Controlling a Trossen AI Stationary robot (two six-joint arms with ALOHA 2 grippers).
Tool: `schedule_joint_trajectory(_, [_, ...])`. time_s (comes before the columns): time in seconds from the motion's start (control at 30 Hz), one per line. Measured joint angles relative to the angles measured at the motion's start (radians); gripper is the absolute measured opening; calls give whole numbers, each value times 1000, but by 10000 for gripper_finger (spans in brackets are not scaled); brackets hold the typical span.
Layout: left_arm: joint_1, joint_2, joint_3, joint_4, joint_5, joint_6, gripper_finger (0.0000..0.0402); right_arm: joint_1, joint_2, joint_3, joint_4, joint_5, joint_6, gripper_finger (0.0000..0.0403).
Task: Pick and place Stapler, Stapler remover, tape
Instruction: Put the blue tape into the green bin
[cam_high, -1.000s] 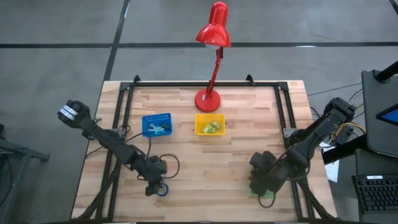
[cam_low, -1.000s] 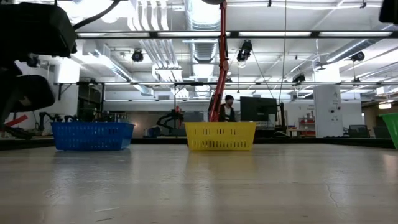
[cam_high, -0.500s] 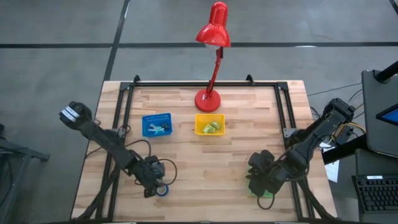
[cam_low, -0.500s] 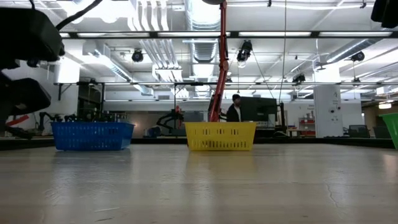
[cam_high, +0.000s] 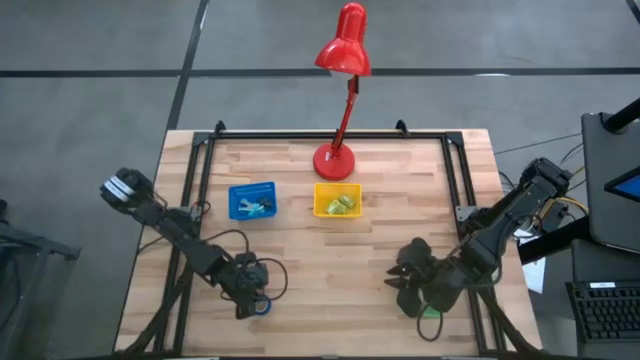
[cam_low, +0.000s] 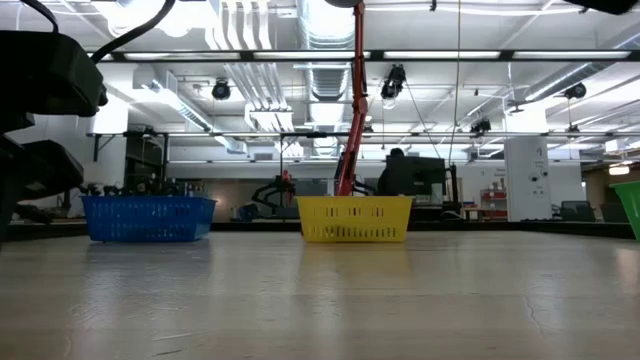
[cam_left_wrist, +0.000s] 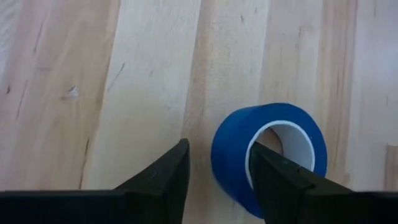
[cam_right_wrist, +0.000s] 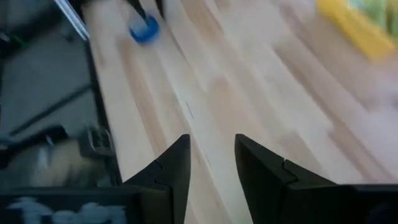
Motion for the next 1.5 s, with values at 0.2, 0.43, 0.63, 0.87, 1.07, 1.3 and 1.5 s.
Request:
schedule_joint_trajectory(0.2, [0, 23, -1, 67, -21, 9, 94, 0, 9, -36, 243, 106, -238, 124])
schedule_joint_trajectory(0.43, [6, 24, -4, 109, -153, 87, 41, 0, 64, -52, 419, 130, -471, 113])
schedule_joint_trajectory(0.63, [16, 16, -4, 315, -406, 231, 62, -1, 144, -52, 596, 188, -591, 104])
schedule_joint_trajectory(0.87, [52, 16, -3, 783, -566, 684, 68, -2, 277, -52, 826, 183, -780, 103])
schedule_joint_trajectory(1.07, [84, 16, -2, 979, -559, 848, 46, -25, 378, -52, 984, 184, -817, 135])
schedule_joint_trajectory(1.3, [87, 16, -2, 1003, -536, 842, 60, -87, 439, -52, 1106, 187, -816, 200])
schedule_joint_trajectory(1.5, [87, 16, -2, 1066, -500, 860, 53, -123, 459, -52, 1234, 168, -909, 210])
